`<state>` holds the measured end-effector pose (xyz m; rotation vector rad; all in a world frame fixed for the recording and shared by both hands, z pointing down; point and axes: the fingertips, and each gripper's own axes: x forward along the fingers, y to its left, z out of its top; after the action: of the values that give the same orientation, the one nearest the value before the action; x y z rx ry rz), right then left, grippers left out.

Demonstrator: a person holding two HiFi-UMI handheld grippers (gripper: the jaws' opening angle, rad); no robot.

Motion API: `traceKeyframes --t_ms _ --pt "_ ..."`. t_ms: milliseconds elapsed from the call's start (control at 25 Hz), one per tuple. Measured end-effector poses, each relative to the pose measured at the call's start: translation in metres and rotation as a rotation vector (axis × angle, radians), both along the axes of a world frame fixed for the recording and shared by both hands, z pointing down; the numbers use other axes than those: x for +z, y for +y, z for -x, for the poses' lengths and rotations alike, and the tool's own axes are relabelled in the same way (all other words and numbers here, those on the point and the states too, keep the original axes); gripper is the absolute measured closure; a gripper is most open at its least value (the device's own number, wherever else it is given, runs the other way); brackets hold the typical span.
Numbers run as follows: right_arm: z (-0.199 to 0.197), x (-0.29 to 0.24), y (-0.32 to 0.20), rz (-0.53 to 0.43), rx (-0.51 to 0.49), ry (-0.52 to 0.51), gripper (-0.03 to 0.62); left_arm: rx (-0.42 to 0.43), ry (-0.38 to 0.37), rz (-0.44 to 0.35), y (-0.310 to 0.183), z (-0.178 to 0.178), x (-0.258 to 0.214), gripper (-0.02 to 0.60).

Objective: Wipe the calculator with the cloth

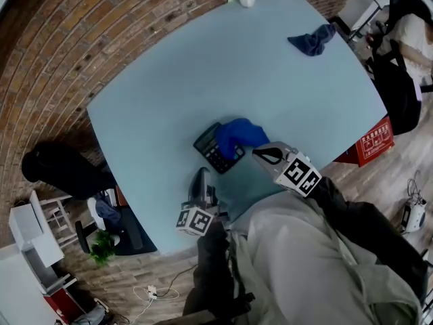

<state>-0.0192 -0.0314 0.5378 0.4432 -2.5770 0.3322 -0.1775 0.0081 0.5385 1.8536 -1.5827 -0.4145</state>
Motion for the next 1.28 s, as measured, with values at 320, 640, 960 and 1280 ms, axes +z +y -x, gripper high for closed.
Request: traceKeyframes --t_ms 320,640,960,1280 --pt "0.022 0.006 -0.067 -0.116 0.038 0.022 0.397 0.135 -0.186 0.093 -0.066 0.032 0.029 0.313" --pt "0.052 0.057 -0.071 -0.034 -0.151 0.142 0.358 0.271 -0.255 0.061 -0.114 0.024 0.035 0.302" --pt "0.063 0.069 -0.079 -0.035 -0.128 0.123 0.364 0.391 -0.494 0.046 -0.121 -0.002 0.048 0.426" --pt "0.06 0.059 -0.079 -0.027 -0.094 0.063 0.375 0.517 -0.452 0.046 -0.103 -0.016 0.05 0.296"
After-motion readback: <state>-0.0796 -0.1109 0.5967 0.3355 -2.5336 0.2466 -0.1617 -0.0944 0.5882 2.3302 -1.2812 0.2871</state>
